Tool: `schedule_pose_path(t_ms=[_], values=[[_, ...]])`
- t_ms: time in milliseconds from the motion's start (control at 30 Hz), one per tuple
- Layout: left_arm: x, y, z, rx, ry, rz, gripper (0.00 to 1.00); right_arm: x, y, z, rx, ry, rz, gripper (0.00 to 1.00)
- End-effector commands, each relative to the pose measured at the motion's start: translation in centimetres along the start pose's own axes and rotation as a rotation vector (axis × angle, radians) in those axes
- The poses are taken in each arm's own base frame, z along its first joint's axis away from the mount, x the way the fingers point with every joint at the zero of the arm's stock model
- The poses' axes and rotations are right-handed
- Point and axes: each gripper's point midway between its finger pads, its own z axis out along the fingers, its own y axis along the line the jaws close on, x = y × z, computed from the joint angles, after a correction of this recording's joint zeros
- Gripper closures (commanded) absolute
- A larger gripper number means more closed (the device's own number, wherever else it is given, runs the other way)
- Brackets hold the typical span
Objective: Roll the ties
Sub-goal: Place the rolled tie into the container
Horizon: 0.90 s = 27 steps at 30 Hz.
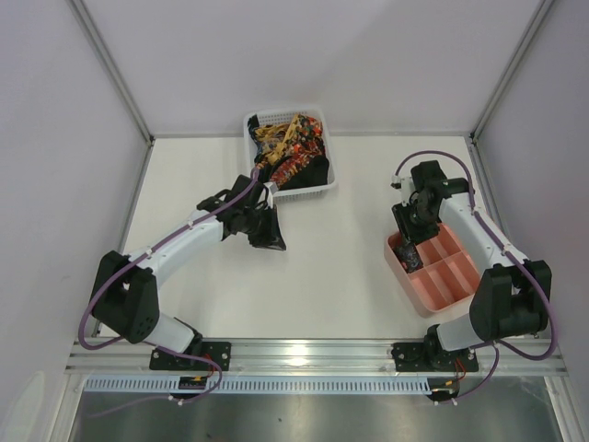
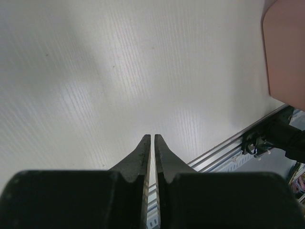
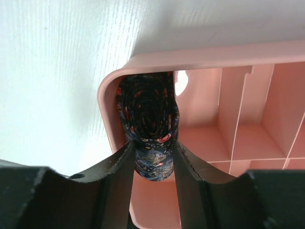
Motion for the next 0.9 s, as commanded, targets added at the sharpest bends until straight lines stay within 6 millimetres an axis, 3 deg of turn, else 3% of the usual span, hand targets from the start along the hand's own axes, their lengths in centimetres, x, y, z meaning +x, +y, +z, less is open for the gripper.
schedule_pose_path(t_ms=[0,233,367,633,733,867], values=[[-1.2,-0.5,-0.6,0.004,-0.033,0.014,0.89,-0.9,0.7,-1.2,-0.046,-0.048,0.012,0.59],[-1.3,-0.5,-0.8,0.001,-0.034,0.015,0.89,-0.4,0.5,-0.5,-0.054,-0.049,0.020,0.63],[-1.4,-0.6,-0.9,-0.002,-0.035,0.017,0.89,1.0,0.7,1.3,-0.076,0.008,0.016,0.72],[-1.3,-0.4,-1.3,-0.015,-0.039,0.015,0.89,1.2,0.0,3.4,-0.070,0.041,0.030,0.73],[-1.3,-0.4,-1.5,-0.017,-0.040,0.014,0.89,0.3,-0.2,3.0,-0.067,0.020,0.033,0.69],[-1.5,-0.4,-1.9,-0.026,-0.054,0.013,0.89,-0.9,-0.2,1.2,-0.051,-0.032,0.047,0.51]])
